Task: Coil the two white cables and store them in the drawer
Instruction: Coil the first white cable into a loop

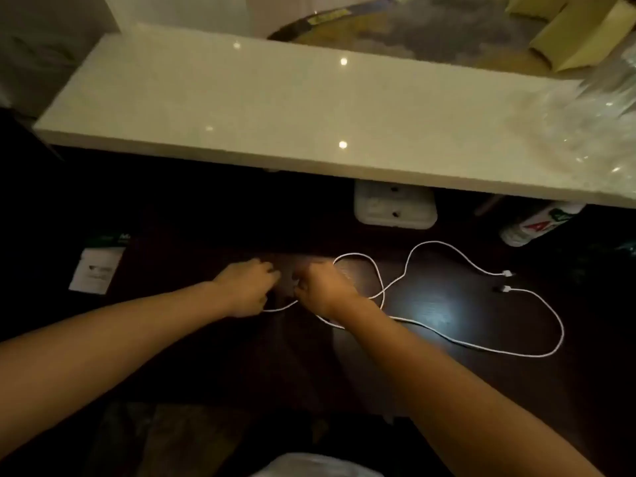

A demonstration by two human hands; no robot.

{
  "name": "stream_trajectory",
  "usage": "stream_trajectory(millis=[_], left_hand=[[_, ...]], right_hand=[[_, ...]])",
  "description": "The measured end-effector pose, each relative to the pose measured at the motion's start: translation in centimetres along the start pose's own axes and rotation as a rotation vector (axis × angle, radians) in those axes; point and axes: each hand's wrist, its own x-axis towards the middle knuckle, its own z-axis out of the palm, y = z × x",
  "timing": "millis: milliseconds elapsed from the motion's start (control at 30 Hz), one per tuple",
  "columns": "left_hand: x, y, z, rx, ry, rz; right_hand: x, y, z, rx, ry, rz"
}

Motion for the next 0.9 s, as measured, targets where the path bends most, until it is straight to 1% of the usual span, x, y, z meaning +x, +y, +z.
stream_trajectory(millis=[67,133,267,400,467,567,633,733,833,900], left_hand=[[0.0,-0.9,1.4,0.100,-0.037,0.042],[-0.4,-2.0,3.5,0.143,-0.025,0.066],[-0.5,-3.5,6.2,0.181,0.133,0.141],[-0.5,-3.7,6.6,0.188,0.206,0.165],[-0.6,-3.7,6.4,0.172,0.235,0.177],[-0.9,-3.4,5.8,0.143,0.285,0.180],[-1.2,-3.0,5.3,0.070,0.269,0.151],[-1.6,-1.7,4.7,-0.124,0.204,0.069],[-2.1,0.1,3.2,-0.435,0.176,-0.062],[-2.1,1.4,2.2,-0.582,0.170,-0.112]], right_hand=[[0.7,-0.4,1.4,0.038,-0.018,-0.059],[0.7,-1.1,2.8,0.041,-0.060,-0.070],[1.5,-1.9,5.5,-0.034,-0.052,-0.149],[1.9,-2.0,7.2,-0.220,0.011,-0.204],[2.0,-1.9,7.4,-0.236,0.025,-0.210],[2.0,-1.7,6.9,-0.183,0.033,-0.202],[2.0,-1.5,6.0,-0.146,0.054,-0.190],[1.8,-0.6,4.0,-0.061,0.127,-0.185],[1.5,0.9,1.9,0.031,0.161,-0.181],[1.0,2.1,0.3,0.112,0.154,-0.196]])
